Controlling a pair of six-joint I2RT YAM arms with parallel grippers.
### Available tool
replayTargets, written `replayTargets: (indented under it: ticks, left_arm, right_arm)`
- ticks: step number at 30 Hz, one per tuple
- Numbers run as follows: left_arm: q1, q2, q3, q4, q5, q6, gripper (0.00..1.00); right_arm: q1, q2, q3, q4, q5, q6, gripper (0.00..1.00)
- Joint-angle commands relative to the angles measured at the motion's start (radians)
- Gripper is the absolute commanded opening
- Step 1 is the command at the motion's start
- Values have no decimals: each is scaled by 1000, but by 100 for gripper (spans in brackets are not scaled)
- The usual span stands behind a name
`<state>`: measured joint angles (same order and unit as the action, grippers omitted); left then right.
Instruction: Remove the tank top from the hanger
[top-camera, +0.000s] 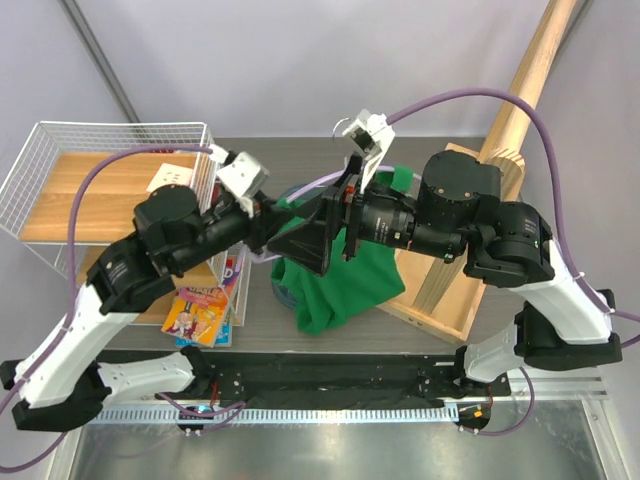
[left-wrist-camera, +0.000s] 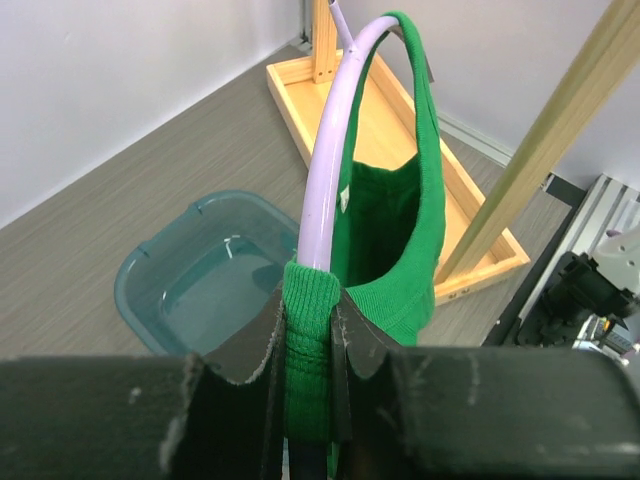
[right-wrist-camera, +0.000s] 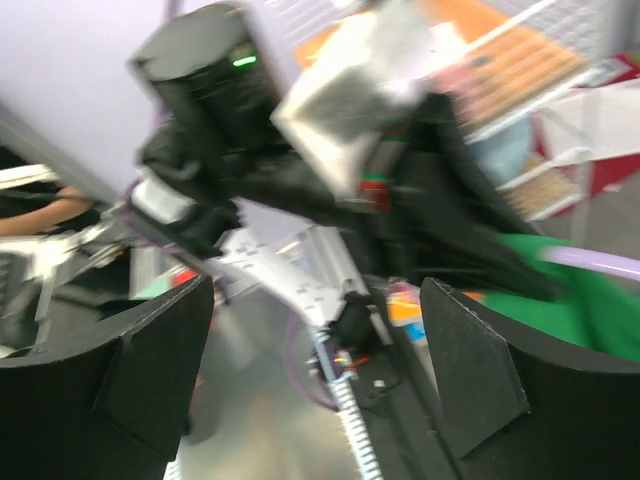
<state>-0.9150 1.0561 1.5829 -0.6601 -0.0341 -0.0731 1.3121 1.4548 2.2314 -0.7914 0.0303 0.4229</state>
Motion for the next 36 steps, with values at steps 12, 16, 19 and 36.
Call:
replayTargets:
  ticks: [12, 16, 19, 36]
  left_arm:
    - [1, -150, 32, -48, 11, -39, 0]
    - [-1, -169, 48, -75, 25, -37, 0]
    - [-1, -185, 54, -88, 31, -42, 0]
    - [-1, -226, 84, -75, 240, -60, 0]
  right_arm:
    - [3, -67, -95, -69, 445, -452, 78]
    - [3, -50, -110, -66, 439, -539, 77]
    - [3, -65, -131, -32, 415, -585, 74]
    - [3, -68, -167, -6, 235, -673, 56]
